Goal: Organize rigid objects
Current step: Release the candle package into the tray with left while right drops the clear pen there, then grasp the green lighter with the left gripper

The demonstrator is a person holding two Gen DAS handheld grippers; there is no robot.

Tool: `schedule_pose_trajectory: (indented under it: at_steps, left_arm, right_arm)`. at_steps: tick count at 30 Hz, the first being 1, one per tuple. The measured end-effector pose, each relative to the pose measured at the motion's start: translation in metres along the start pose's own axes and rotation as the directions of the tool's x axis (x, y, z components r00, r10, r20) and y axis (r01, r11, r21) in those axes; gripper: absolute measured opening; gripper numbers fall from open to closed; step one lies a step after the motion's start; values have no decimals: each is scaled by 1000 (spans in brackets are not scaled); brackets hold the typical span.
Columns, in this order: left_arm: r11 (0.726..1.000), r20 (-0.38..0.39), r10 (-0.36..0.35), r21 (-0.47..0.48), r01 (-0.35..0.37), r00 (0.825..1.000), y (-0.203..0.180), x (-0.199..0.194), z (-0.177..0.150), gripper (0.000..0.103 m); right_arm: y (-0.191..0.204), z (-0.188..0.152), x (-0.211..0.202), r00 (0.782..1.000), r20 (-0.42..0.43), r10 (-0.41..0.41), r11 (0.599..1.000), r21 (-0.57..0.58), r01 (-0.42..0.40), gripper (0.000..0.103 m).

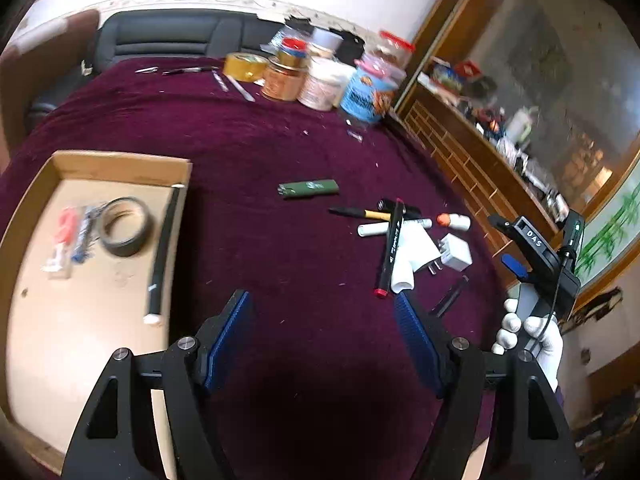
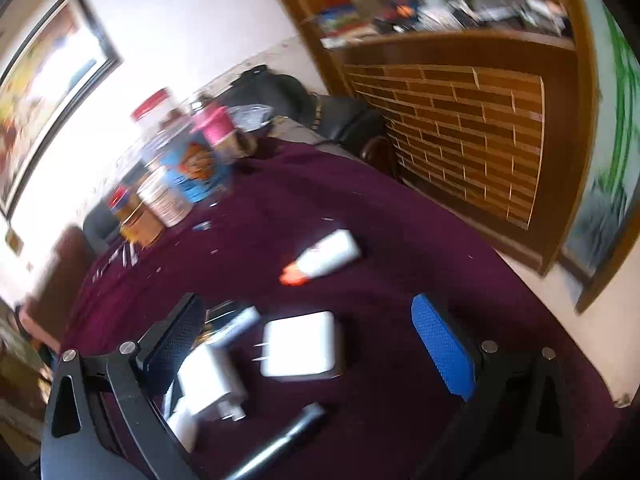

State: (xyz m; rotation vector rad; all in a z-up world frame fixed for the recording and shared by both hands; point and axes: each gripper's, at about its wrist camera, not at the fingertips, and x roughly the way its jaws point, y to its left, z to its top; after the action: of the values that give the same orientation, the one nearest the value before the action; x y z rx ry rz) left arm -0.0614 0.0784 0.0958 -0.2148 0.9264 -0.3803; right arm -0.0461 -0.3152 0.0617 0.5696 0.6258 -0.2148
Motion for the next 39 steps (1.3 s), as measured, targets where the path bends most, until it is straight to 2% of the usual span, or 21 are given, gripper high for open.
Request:
schedule_pose_trajectory:
  at_steps: [5, 7, 10, 14, 17, 20, 21, 22, 23, 25, 28, 30, 35, 39]
  left_arm:
    - [992, -26, 74, 104, -71, 997, -19, 44, 25, 68]
    - [972, -13, 145, 189, -140, 989, -25, 66, 41, 68]
    - [928, 11, 253, 281, -246, 967, -29, 102, 63, 68]
    - [919, -37, 251, 323, -226, 967, -24, 142, 83, 68]
    - [883, -53, 277, 408, -233, 959, -30, 171, 86, 68]
    - [864, -65, 292, 446, -234, 954, -33, 188, 84, 68]
    - [867, -51, 279, 442, -229, 959, -34, 187, 84, 66]
    - [877, -59, 264, 429, -215, 963, -33, 186, 84, 59]
    - [895, -83, 229, 411, -176, 970, -33, 184, 84, 40]
    - [899, -90, 222, 405, -168, 971, -34, 180, 81, 25]
    - [894, -90, 238, 411, -181, 967, -33, 168, 69, 15]
    - [912, -111, 214, 378, -158, 970, -28, 156, 61, 15]
    - [940, -110, 176, 313, -134, 978, -21, 115, 32, 15]
    - [933, -133, 206, 324, -154, 969, -22, 120, 18, 16]
  right_arm:
    - [-26, -5, 14, 997, -56, 48, 995, 89, -43, 103]
    - [-27, -7, 16, 996, -60, 65, 993, 98, -59, 103]
    - [-19, -12, 18, 994, -82, 69, 996, 56, -64, 103]
    - [-13, -17, 25, 990, -115, 80, 997, 10, -79, 103]
    - [-10, -19, 29, 988, -131, 78, 997, -4, -80, 103]
    - [-8, -19, 31, 988, -134, 71, 997, -17, -74, 103]
    - [-7, -19, 31, 989, -135, 68, 997, -21, -72, 103]
    - [-7, -20, 31, 988, -136, 67, 997, -26, -71, 103]
    - [-6, -20, 32, 988, -138, 63, 997, -31, -68, 103]
    - [-5, -20, 33, 988, -140, 58, 997, -38, -64, 103]
    - [-5, -20, 33, 988, -141, 54, 997, -43, -61, 103]
    - [-5, -20, 33, 988, -141, 54, 997, -44, -61, 103]
    - [-4, -20, 33, 988, -141, 54, 997, -44, -61, 103]
    - [-4, -20, 33, 989, -141, 50, 997, -48, -57, 103]
